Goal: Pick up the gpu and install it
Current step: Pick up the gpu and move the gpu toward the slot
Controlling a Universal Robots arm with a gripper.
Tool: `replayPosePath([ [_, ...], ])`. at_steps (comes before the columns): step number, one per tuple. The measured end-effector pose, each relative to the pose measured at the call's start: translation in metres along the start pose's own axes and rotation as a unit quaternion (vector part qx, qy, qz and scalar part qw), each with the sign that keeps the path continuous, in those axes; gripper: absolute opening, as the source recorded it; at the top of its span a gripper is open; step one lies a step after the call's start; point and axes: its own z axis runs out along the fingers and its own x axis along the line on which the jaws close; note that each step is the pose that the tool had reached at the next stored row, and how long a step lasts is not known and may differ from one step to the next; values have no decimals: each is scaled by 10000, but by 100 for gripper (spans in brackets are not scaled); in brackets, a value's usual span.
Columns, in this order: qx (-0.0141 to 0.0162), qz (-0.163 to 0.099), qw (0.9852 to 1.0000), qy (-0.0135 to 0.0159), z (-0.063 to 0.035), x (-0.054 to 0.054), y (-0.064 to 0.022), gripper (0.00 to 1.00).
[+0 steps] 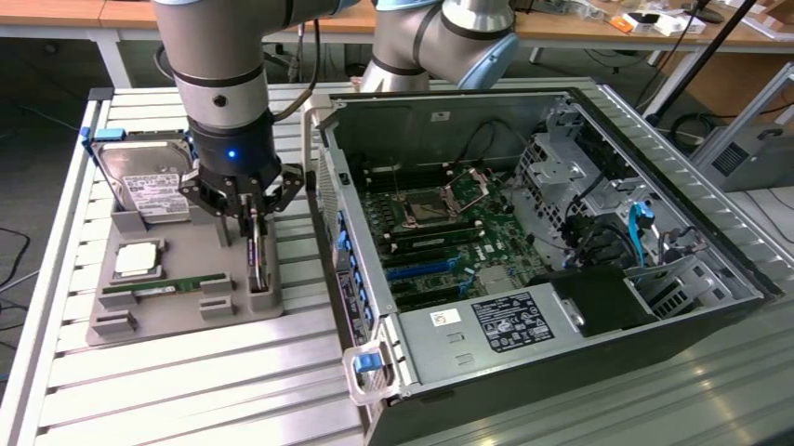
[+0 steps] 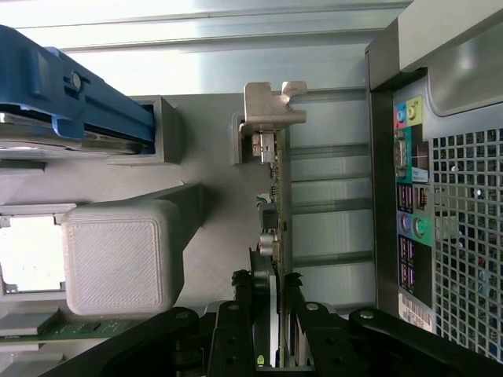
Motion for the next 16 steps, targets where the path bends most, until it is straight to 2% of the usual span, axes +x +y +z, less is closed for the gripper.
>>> replayPosePath([
  [16, 0, 0, 10000, 0, -29, -1, -1, 27],
])
